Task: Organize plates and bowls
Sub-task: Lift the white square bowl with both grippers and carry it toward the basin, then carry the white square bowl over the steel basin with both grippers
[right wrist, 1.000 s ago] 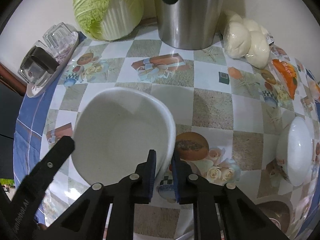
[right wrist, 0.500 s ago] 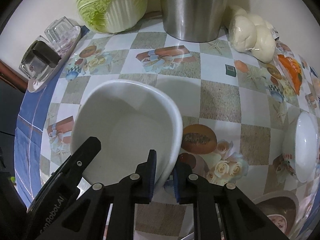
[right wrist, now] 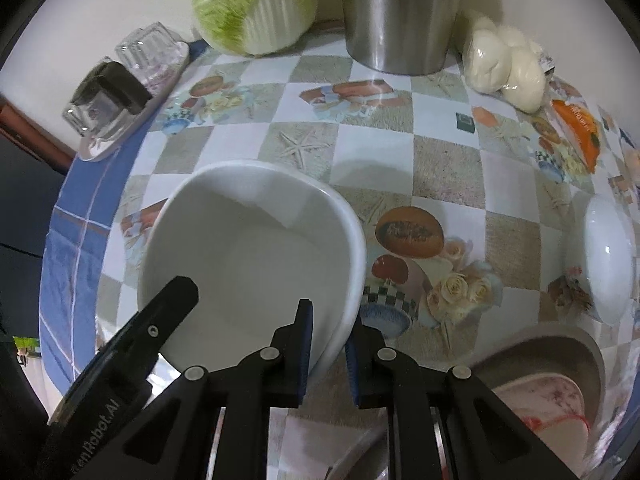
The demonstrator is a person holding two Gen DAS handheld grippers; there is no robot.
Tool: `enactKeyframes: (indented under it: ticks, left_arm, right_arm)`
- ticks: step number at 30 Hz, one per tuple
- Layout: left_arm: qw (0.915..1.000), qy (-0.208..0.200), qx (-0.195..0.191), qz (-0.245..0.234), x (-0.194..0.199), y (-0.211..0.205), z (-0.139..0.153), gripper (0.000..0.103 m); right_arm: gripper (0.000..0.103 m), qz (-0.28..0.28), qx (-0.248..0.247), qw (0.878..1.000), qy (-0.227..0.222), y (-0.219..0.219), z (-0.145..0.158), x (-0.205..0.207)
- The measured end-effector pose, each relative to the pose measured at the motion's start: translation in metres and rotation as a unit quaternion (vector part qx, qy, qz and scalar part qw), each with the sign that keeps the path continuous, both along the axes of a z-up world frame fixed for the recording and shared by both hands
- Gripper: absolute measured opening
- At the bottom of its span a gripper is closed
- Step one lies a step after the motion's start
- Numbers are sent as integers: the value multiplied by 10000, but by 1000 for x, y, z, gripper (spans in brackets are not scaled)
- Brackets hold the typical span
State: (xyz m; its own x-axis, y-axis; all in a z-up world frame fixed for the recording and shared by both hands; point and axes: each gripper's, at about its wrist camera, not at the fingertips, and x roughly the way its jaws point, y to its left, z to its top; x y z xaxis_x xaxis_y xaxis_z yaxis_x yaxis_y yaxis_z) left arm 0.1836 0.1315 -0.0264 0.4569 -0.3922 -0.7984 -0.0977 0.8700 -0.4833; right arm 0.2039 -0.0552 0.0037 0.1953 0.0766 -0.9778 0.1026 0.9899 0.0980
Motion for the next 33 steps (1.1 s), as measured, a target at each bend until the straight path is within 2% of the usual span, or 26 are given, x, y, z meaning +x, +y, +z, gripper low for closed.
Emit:
enactKeyframes:
  ticks: [8, 15, 24, 33]
  left_arm:
    - [9983, -570, 119, 13, -39, 0, 42, 20]
    - [9953, -942, 187, -107, -67, -8, 64, 20]
    - [9895, -1341, 339, -415, -97, -27, 87, 20]
    - [9815, -1663, 553, -772, -113, -56, 108, 21]
  right_arm:
    - [17, 119, 72, 9991, -401, 2, 41, -35]
    - [17, 52, 142, 9964, -834, -7, 68, -70]
    - [18, -300, 573, 9896, -1287, -34, 80, -108]
    - [18, -459, 785, 9819, -1663, -62, 93, -131]
